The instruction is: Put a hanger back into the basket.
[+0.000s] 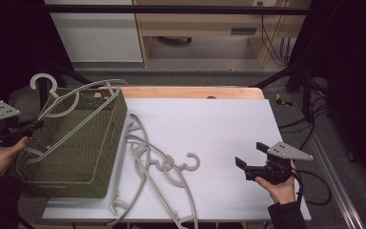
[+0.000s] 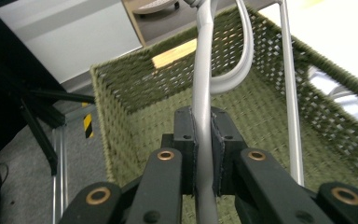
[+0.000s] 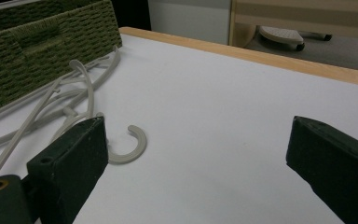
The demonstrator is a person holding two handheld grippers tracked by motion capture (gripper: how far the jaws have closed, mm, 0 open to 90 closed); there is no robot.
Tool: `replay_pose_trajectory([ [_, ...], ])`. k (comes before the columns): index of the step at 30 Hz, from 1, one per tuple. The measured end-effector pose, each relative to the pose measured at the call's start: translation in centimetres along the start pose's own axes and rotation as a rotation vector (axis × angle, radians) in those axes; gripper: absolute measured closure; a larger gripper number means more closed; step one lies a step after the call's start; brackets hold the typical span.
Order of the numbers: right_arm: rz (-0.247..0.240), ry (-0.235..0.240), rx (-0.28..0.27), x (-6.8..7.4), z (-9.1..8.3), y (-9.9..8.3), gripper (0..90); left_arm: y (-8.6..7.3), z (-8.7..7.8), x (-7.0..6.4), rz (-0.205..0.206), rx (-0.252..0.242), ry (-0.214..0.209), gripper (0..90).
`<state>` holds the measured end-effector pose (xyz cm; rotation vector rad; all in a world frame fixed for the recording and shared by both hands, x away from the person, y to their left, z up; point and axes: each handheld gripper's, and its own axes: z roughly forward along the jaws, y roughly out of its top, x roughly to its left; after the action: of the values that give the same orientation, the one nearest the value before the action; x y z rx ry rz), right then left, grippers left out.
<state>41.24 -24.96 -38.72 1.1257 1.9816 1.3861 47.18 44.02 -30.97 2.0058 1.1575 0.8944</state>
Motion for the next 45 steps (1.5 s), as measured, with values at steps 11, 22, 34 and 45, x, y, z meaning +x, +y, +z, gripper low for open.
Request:
replay_pose_trajectory([
  [11,0.0,0.0,0.005,-0.1,0.0,-0.1,5.7,-1.8,0.0,0.9,-0.016,0.029,0.019,82.6],
  [22,-0.002,0.0,0.01,0.0,0.1,-0.1,5.7,-2.8,0.9,0.8,-0.015,0.067,0.061,82.6],
  [34,-0.004,0.001,0.014,0.0,0.2,-0.1,5.6,-4.2,4.2,-0.9,-0.004,0.181,0.032,82.5],
  [45,-0.012,0.0,0.017,0.3,0.2,0.0,5.6,-4.6,5.2,-0.8,-0.048,0.292,0.039,79.3],
])
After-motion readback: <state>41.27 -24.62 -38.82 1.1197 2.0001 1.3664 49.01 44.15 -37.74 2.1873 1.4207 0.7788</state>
